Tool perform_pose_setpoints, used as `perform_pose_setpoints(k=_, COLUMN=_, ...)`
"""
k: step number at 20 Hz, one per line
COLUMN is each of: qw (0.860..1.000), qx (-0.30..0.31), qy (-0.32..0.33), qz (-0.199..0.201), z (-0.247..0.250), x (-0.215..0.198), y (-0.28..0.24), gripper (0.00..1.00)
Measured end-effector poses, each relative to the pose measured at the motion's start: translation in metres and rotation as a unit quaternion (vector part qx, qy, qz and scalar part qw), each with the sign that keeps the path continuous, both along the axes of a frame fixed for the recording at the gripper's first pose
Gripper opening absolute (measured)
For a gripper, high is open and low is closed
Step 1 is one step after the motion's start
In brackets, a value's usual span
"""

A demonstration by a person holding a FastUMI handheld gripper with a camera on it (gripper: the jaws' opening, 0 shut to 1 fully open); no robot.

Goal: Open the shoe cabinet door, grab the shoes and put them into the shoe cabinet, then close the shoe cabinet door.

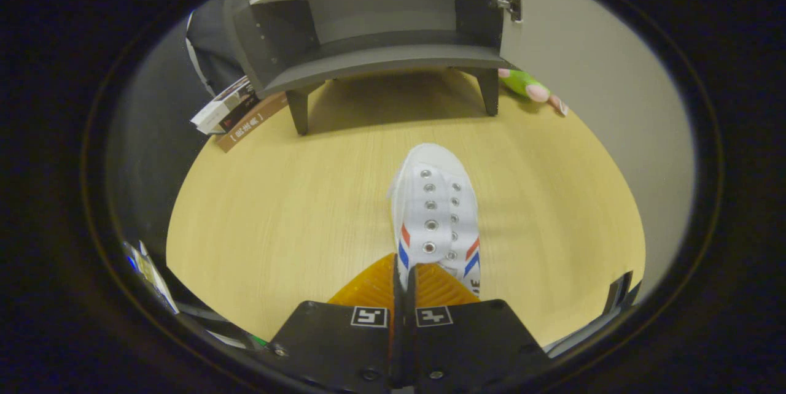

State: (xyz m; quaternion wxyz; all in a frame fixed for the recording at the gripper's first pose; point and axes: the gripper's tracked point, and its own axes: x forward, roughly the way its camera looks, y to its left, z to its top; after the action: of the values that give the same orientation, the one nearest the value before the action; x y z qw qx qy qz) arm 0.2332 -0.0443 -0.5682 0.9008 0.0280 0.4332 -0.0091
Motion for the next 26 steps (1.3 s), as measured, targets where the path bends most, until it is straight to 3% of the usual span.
perform_pose_setpoints(k=8, qw=0.998, qx=-0.007, qy=-0.050, qz=0.023, z=0.097, x=-0.027, y=-0.006, gripper=0.04)
perform_pose_setpoints(k=14, qw=0.994, qx=-0.005, qy=-0.108, qz=0.030, z=0.227, x=-0.039, y=-0.021, gripper=0.03)
perform_pose_setpoints(k=26, qw=0.963, qx=-0.045, qy=-0.258, qz=0.068, z=0.420, x=0.039, y=0.006, gripper=0.03)
